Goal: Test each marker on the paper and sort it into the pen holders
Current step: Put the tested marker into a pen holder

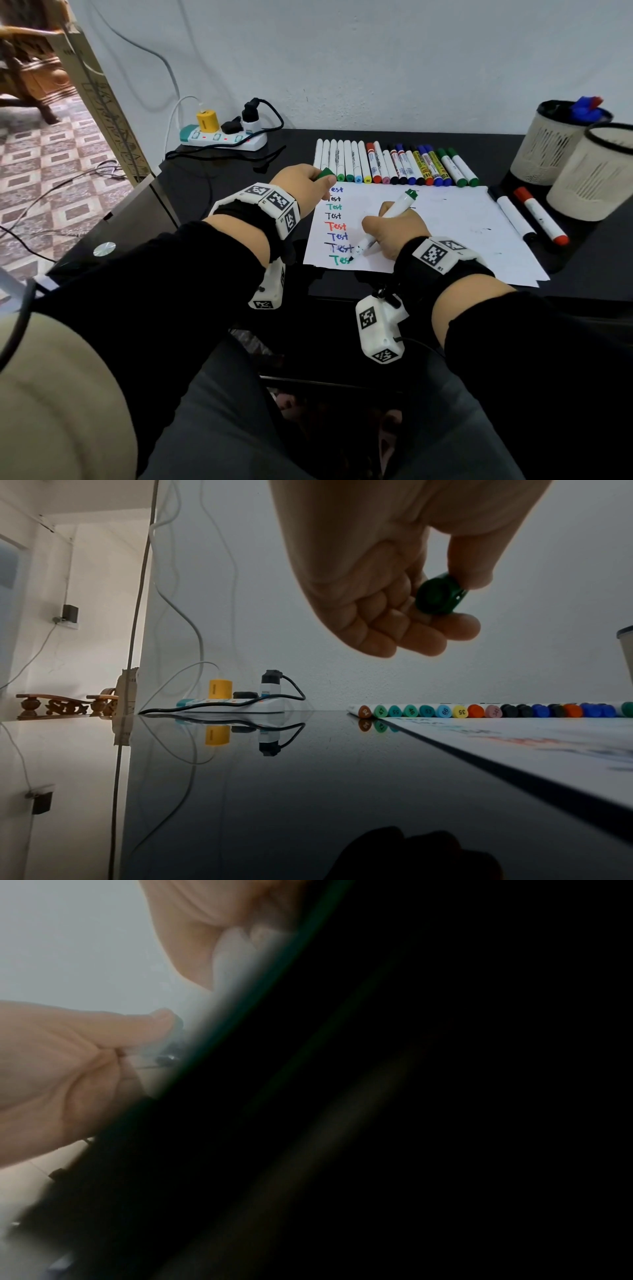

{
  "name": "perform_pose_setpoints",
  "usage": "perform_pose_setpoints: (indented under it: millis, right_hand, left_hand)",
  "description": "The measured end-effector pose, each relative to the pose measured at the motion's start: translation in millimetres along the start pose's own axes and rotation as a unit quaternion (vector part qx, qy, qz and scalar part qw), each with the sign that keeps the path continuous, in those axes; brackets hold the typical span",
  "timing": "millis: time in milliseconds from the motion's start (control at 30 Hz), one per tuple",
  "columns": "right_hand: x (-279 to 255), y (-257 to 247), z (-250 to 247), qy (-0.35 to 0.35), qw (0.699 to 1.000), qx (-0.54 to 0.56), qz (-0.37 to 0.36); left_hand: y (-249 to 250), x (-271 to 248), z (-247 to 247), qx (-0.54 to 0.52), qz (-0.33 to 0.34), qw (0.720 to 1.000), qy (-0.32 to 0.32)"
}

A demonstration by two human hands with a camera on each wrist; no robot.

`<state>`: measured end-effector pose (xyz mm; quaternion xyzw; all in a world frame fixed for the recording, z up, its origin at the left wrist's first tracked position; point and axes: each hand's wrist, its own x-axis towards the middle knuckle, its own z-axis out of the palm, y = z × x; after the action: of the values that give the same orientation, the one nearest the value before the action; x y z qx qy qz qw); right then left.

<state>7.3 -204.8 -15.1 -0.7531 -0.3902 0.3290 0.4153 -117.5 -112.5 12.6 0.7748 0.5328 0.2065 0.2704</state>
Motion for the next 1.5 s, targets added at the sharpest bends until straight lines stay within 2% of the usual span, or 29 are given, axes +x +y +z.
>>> perform_pose_setpoints:
  millis: [267, 533, 767, 933, 1133, 1333, 1500]
  right_hand:
    - [1.5, 1.2, -1.2, 0.009, 0.999, 0.034, 0.008]
    - [4.7, 1.4, -0.9, -0.014, 0.999, 0.038, 0.029]
    - [12.0, 1.5, -8.1, -0.018, 0.981, 0.156, 0.114]
    - [12.1, 0.4, -16.3, -0.032, 0.965, 0.229, 0.127]
    - [12.8, -20.0, -33.4, -0.006, 0.956, 0.277, 0.099]
    - [16.3, -45.8, -61.1, 0.050, 0.947, 0.316, 0.032]
    - [9.2, -73.7, -75.0, 0.073, 0.953, 0.293, -0.024]
  left_hand:
    - [-0.2, 0.9, 0.3, 0.005, 0.003, 1.000, -0.006]
    - [-1.3, 1.5, 0.7, 0.011, 0.003, 1.000, -0.005]
    - [0.9, -1.0, -0.3, 0.015, 0.002, 1.000, -0.006]
    - [6.3, -7.6, -3.0, 0.010, 0.004, 1.000, 0.001]
    - [9.2, -17.6, -6.7, 0.004, 0.017, 1.000, -0.014]
    - [18.1, -25.2, -20.0, -0.008, 0.045, 0.998, -0.052]
    - [35.2, -30.7, -29.6, -0.060, 0.076, 0.993, -0.069]
